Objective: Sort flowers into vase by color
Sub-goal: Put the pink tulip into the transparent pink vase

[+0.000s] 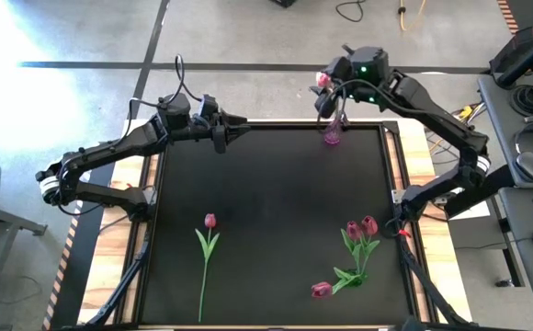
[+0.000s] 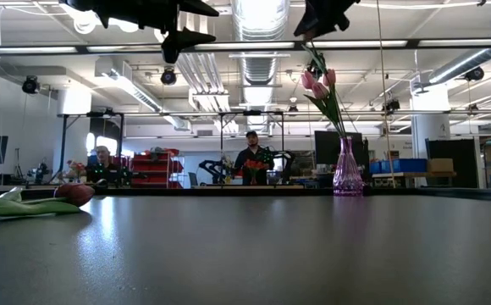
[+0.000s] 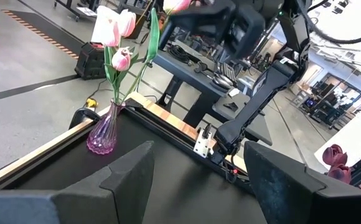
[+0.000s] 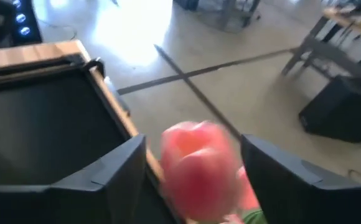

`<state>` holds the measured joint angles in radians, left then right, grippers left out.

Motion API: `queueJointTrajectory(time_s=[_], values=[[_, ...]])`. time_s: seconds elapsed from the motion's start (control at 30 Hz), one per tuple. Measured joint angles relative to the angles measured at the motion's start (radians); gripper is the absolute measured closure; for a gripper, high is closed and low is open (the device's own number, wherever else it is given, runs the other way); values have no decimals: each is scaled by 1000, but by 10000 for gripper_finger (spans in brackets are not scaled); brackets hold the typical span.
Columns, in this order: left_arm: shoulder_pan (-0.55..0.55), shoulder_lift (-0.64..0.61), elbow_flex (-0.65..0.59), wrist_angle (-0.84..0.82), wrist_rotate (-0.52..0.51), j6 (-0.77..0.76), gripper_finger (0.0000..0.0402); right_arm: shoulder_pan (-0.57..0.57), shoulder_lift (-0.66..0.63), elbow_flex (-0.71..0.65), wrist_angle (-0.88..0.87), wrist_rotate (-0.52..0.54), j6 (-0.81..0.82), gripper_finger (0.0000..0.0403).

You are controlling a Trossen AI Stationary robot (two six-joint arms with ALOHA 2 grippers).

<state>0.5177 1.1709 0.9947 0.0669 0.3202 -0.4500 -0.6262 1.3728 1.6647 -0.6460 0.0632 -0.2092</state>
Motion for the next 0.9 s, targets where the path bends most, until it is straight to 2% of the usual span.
queueJointTrajectory(time_s=[0.3,0.47,0.57,0.9], values=[[0,2,0,0,0,0,170,-9,-31,34,-12,18,-39,295],[0,5,0,1,-10,3,170,-39,-31,17,-72,18,-53,358],[0,5,0,1,-21,4,170,-59,-35,-2,-83,18,-55,373],[0,5,0,2,-23,4,170,-111,-71,-80,-73,18,-56,374]])
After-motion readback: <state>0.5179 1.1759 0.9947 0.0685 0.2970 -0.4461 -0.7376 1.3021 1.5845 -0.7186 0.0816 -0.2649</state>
